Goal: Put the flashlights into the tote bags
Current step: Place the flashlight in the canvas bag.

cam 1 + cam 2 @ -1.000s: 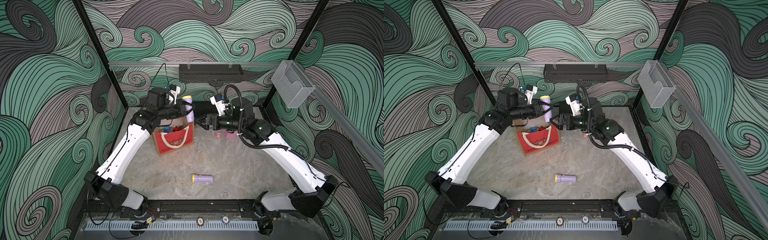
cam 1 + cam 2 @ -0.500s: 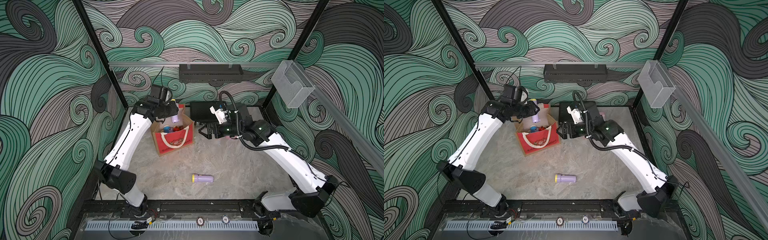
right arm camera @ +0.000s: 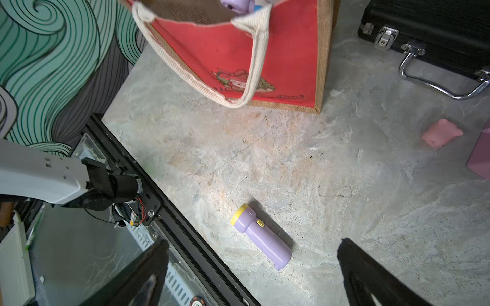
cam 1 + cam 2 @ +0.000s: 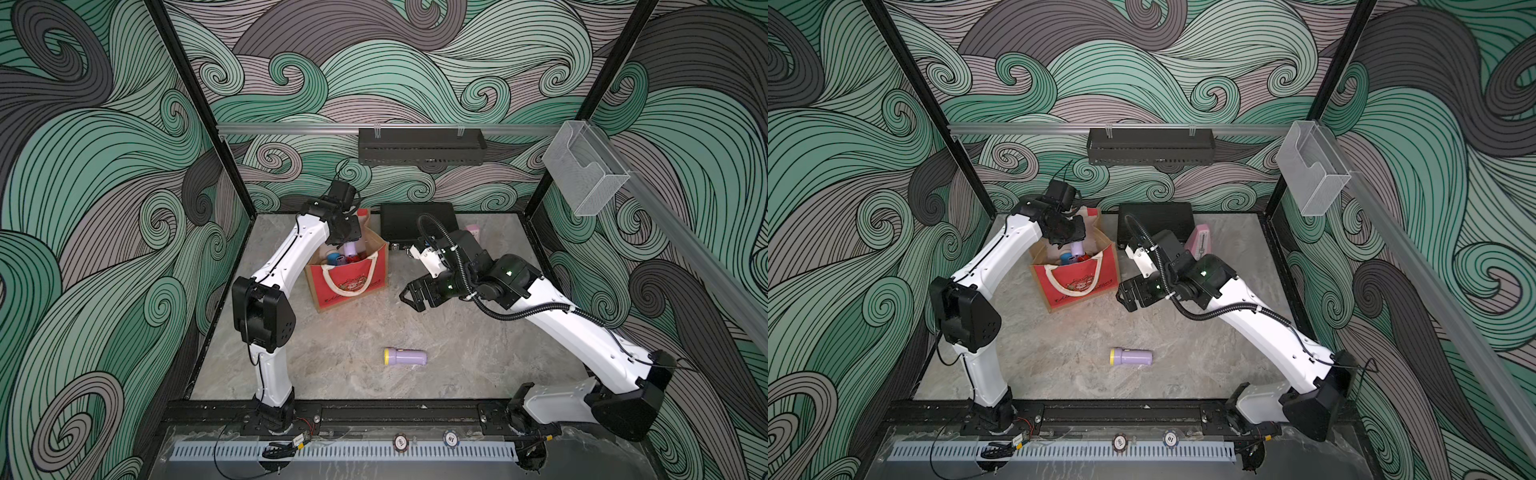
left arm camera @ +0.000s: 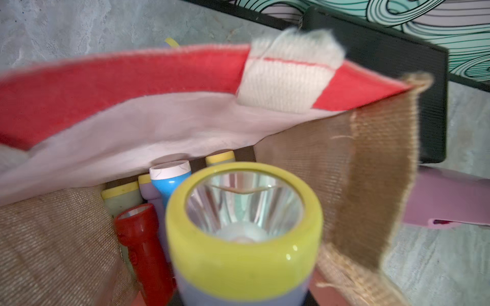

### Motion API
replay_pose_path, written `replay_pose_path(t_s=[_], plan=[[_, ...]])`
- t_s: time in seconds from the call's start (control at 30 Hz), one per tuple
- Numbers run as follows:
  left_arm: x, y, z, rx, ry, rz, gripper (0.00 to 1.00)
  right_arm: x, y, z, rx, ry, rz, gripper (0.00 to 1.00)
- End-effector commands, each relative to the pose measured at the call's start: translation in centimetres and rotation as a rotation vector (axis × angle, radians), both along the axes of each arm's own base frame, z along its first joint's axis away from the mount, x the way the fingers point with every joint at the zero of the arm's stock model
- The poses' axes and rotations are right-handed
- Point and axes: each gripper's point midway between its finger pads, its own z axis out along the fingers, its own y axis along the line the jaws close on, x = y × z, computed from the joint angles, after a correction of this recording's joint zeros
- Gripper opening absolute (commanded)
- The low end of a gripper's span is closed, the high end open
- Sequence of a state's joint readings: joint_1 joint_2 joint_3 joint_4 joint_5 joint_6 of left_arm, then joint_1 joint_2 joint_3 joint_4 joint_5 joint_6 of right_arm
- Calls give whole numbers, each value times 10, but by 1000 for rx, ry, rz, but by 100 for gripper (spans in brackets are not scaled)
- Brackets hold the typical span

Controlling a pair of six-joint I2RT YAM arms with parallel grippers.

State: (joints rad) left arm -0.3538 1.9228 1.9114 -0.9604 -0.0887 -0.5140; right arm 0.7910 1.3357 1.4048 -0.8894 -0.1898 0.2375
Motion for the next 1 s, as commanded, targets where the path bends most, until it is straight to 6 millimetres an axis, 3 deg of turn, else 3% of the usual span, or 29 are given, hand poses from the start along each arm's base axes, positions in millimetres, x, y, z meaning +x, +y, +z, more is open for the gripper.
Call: replay_pose_path(t_s=[0.0, 0.27, 0.5, 0.7, 0.97], plan=[[7, 4, -8, 12, 19, 35, 0, -17, -3, -7, 2, -19, 59, 99], [3, 0, -55, 9, 107, 35, 0, -53, 1, -57, -27, 50, 178, 100], [-1, 2, -80, 12, 122, 44, 1, -61, 8, -96, -52, 81, 214, 100], [-5, 10, -85, 52, 132, 50, 17, -68, 13, -132, -77, 137, 235, 99], [-8, 20, -64, 68, 113, 57, 46, -73, 5, -171, -126, 207, 181, 100]])
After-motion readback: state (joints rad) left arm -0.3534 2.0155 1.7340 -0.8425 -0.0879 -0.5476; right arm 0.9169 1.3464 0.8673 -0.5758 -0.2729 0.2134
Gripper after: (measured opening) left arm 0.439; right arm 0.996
